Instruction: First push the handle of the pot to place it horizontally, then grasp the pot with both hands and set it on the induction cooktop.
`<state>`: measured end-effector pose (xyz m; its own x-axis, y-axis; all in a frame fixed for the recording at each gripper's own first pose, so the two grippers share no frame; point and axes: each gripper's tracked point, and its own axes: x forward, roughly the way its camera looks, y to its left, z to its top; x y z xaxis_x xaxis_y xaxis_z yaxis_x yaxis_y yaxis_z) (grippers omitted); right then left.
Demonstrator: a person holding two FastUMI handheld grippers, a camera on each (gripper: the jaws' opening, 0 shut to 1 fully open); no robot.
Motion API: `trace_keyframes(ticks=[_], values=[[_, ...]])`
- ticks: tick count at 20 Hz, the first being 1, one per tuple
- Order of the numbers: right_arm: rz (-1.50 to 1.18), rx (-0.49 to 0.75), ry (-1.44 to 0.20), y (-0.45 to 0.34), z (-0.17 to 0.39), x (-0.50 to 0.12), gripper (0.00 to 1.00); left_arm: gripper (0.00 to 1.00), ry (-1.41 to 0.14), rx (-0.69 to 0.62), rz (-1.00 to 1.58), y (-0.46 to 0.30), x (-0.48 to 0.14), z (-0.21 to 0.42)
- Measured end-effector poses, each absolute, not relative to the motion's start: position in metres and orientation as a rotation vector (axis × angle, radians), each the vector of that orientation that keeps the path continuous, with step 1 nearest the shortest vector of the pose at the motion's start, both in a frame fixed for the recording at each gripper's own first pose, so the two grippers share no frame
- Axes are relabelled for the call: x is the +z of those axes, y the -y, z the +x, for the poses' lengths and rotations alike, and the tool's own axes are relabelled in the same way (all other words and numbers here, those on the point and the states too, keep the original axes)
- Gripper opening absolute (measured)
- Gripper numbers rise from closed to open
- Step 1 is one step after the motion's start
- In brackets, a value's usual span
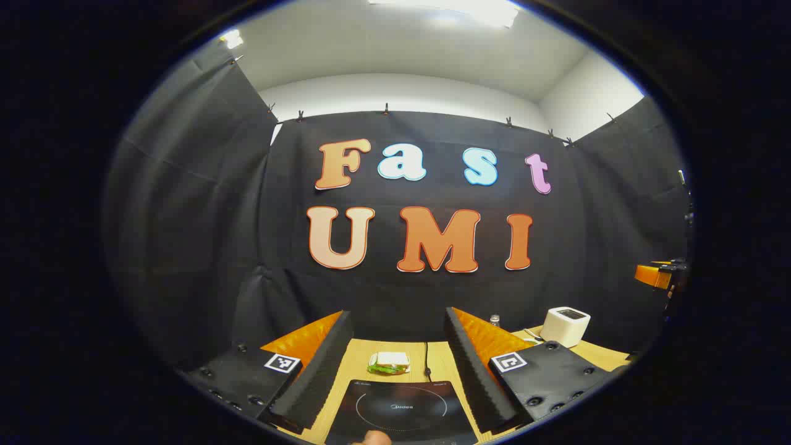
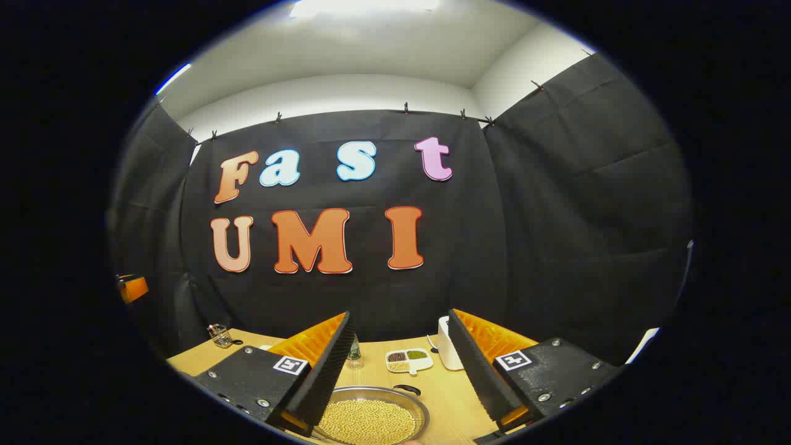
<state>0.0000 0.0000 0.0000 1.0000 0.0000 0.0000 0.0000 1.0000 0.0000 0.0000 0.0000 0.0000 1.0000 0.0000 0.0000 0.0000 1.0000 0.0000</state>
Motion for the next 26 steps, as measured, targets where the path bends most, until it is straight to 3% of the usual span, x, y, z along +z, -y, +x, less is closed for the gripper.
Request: trace_keyframes(ticks=[21,23,26], values=[[-0.024,0.047,-0.091,-0.016,0.000,-0.037,0.94,0.97,-0.021,0.003,-0.002,-0.004,-0.004,-0.006],[-0.010,0.049,-0.119,-0.016,0.000,-0.046,0.91,0.97,-0.022,0.004,-0.004,-0.005,-0.005,-0.006],[0.012,0.058,-0.149,-0.017,-0.001,-0.059,0.70,0.97,-0.024,0.001,-0.004,-0.006,-0.007,-0.007]])
